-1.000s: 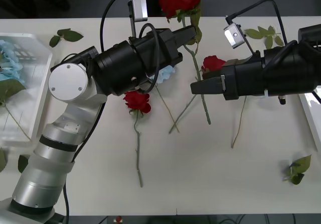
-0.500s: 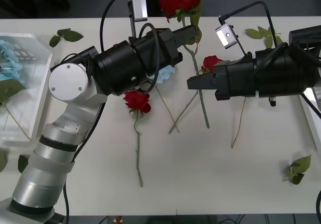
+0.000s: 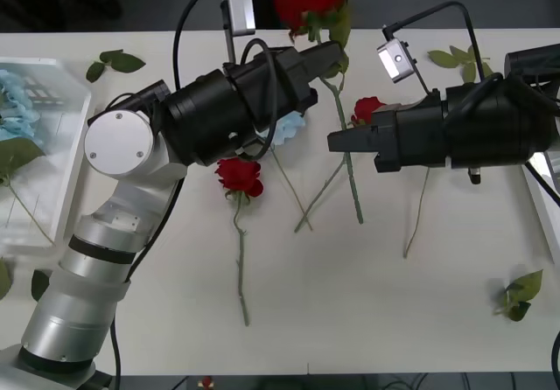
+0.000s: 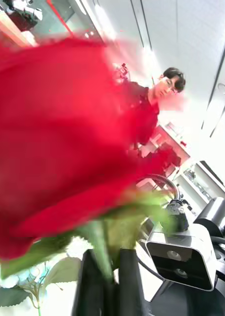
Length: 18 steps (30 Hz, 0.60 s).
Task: Place the red flowers into the right box and the blue flowers into the left box. If a person shows an open palm, hand one flower to the person first, then continue sorting.
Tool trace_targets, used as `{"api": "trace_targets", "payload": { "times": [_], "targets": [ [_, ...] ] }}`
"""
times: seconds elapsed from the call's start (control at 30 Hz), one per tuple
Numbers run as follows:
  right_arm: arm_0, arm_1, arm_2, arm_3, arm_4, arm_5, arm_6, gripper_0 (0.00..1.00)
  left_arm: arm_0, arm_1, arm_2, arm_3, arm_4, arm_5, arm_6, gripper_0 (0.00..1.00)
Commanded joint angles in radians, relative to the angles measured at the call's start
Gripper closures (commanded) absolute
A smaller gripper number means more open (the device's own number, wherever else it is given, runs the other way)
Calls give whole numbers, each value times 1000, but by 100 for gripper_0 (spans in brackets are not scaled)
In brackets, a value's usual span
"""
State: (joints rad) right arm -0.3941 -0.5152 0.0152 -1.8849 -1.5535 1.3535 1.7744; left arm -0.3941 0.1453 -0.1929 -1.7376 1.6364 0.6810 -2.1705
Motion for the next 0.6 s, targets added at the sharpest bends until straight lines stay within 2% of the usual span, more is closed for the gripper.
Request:
{"api": "trace_targets", "payload": {
  "times": [0.03, 0.1, 0.37, 0.6],
  "targets": [
    [-8, 9, -6, -13, -7, -11, -29, 100, 8, -13, 9, -20, 22, -3, -14, 11],
    [-6, 7, -6, -13, -8, -16, -29, 100, 8, -10, 9, -20, 25, -4, -14, 0],
    [-2, -3, -27, -14, -16, -25, -29, 100, 8, -7, 9, -20, 34, -3, -14, 0],
    [3, -68, -106, -13, -22, 7, -39, 100, 18, 36, 15, -23, 53, 8, -20, 0]
  ]
}}
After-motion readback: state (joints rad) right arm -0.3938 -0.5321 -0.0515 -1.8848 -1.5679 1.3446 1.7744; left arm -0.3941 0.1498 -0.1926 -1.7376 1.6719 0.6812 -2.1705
